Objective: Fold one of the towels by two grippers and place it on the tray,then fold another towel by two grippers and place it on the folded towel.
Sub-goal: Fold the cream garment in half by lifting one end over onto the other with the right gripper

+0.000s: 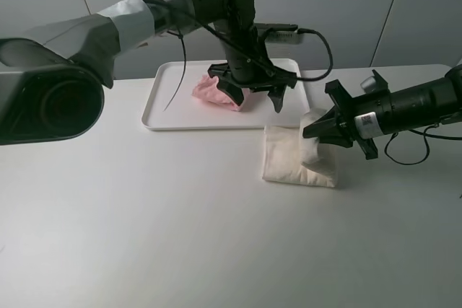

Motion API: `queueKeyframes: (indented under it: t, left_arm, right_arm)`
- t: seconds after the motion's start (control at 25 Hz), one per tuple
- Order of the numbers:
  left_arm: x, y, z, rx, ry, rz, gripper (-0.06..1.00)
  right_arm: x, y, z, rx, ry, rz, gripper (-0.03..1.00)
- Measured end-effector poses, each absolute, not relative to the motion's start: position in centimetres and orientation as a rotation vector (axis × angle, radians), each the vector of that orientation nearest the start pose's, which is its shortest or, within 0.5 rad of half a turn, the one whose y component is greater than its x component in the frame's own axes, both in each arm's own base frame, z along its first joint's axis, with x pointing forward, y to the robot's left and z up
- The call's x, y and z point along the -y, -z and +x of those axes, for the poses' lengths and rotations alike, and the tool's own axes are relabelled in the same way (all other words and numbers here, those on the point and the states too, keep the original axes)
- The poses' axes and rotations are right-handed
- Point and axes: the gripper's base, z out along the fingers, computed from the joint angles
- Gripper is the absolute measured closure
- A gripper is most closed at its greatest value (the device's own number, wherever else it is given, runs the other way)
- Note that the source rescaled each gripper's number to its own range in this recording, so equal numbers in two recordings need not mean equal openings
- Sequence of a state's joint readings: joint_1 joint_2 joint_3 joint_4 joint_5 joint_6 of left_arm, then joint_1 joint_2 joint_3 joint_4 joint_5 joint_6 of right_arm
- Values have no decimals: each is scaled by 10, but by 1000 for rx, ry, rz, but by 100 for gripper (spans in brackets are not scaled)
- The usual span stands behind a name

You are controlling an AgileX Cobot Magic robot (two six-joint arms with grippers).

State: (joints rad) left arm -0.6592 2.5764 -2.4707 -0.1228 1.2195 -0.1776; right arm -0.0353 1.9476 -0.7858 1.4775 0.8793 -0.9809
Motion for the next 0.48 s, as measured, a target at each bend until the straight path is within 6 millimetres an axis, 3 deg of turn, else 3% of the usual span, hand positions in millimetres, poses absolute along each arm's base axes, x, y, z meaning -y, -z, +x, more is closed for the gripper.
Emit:
queueKeyframes:
  t: [0.16, 0.32, 0.48]
  left_arm:
    - [332, -187, 430, -2755, 412, 623, -4]
    - [333, -188, 429, -2753, 450, 640, -4]
    - [333, -188, 429, -2750, 460, 652, -4]
  right_arm:
    - [-59, -107, 303, -2632, -1303, 408, 90]
    - [-71, -109, 306, -2588, -1336, 448, 67]
    - [-91, -112, 306, -2558, -1379, 429, 60]
